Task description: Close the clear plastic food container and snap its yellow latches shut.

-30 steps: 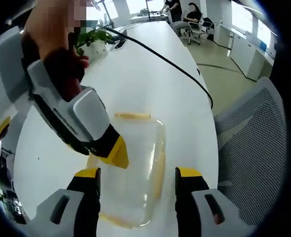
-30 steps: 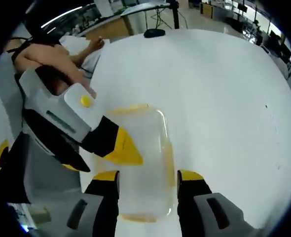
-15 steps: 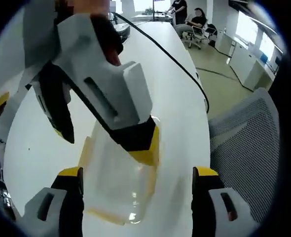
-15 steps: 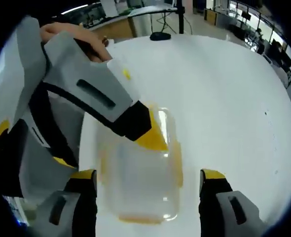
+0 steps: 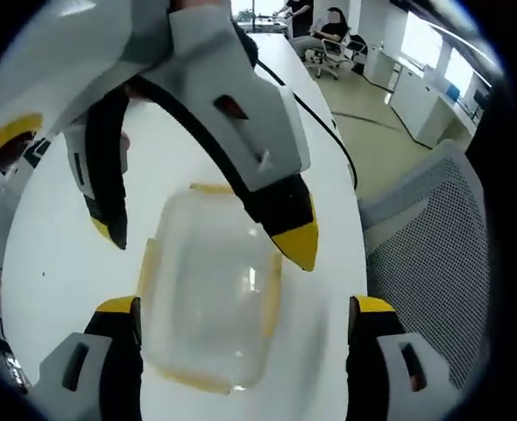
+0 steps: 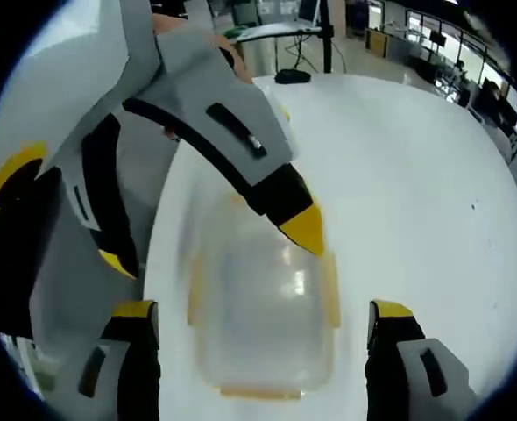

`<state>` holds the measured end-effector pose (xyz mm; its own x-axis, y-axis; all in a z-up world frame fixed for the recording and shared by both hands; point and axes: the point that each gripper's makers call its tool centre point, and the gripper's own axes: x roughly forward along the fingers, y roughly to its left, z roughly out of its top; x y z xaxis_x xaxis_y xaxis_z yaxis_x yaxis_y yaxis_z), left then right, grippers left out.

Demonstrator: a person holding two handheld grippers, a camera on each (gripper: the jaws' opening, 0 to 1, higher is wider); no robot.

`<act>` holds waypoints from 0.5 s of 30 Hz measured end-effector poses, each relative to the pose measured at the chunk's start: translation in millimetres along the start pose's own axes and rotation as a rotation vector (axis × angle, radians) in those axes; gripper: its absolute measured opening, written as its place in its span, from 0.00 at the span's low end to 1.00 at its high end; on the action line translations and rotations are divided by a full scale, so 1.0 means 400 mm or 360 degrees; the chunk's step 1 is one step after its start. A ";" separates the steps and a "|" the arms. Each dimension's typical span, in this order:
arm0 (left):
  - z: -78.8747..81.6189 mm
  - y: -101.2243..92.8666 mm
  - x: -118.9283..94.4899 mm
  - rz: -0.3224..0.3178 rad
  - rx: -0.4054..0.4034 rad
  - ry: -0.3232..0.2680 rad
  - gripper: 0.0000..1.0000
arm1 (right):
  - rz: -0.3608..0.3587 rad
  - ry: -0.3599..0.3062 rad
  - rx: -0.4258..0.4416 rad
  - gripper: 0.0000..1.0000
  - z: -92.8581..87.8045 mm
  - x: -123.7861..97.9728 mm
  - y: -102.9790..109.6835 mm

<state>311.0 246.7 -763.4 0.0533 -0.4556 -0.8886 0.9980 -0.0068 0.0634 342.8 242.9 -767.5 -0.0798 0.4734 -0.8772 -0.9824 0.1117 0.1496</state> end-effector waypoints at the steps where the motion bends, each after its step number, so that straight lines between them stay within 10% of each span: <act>1: 0.002 0.004 0.000 0.0009 0.0006 -0.0007 0.99 | -0.0003 -0.0007 0.0016 1.00 0.002 0.000 0.000; 15: -0.018 0.010 0.006 -0.0060 0.0004 0.0037 0.99 | -0.0070 0.0017 -0.0023 0.98 -0.031 0.003 0.012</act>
<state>315.2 252.0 -768.8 0.0168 -0.4342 -0.9006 0.9992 -0.0258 0.0310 336.1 233.2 -773.5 -0.0379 0.4591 -0.8876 -0.9873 0.1198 0.1041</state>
